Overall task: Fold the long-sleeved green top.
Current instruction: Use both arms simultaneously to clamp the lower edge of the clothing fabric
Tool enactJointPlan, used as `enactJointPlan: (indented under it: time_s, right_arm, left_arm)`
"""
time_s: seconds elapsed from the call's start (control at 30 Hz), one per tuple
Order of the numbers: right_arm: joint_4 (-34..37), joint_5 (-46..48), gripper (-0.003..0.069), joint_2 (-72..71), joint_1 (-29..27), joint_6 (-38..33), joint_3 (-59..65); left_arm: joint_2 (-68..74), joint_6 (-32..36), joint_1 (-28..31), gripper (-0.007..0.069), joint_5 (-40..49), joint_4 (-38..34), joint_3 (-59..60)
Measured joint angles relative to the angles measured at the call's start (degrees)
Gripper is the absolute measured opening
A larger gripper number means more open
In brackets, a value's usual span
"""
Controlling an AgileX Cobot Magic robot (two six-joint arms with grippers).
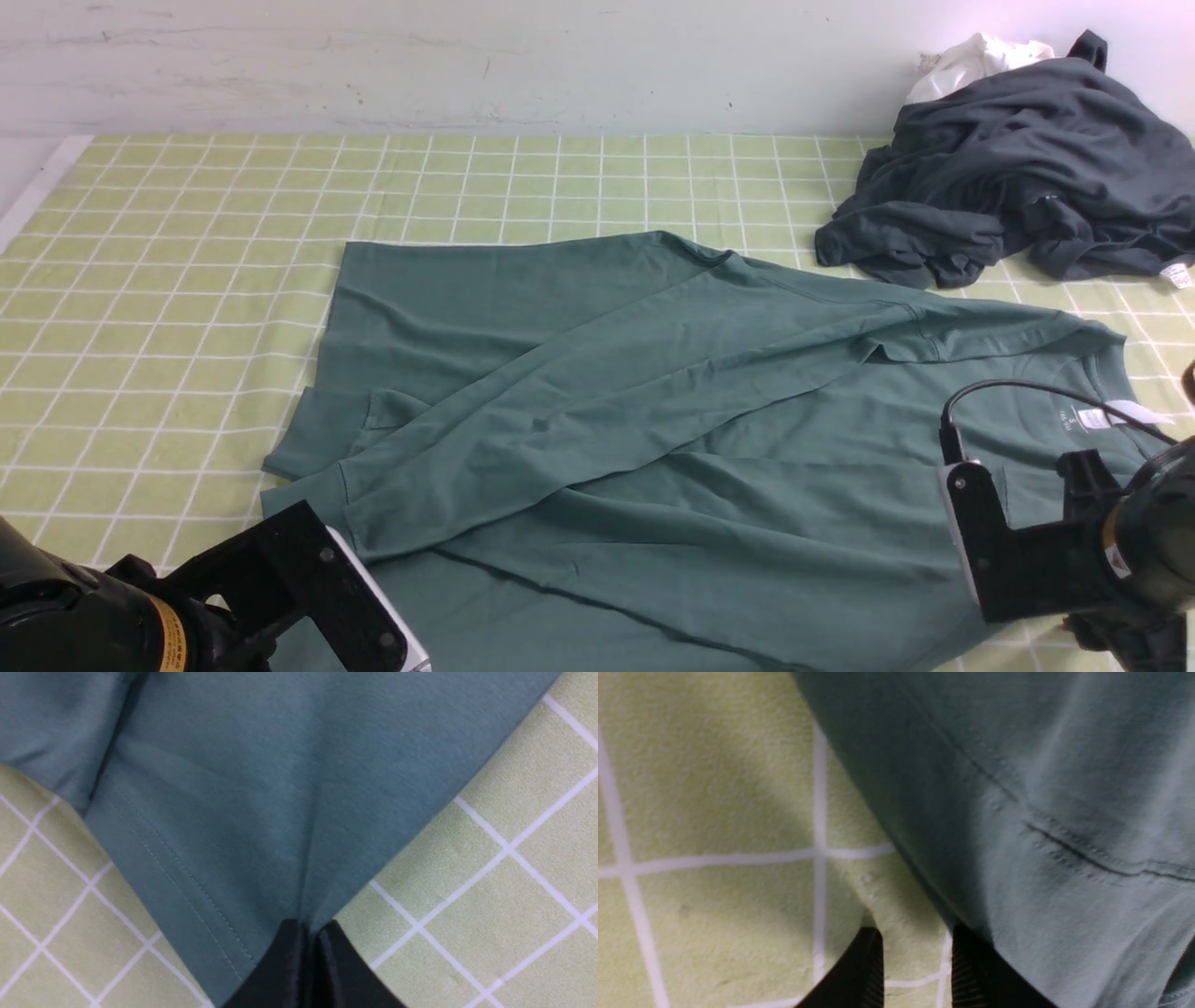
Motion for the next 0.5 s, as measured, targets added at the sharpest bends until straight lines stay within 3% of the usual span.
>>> enactJointPlan:
  time_s: [0.5]
  right_arm:
    - [-0.4, -6.2, 0.0169, 2.0, 0.0, 2.9, -0.5]
  left_arm:
    - [0.0, 0.0, 0.0, -0.0001, 0.0, -0.7, 0.0]
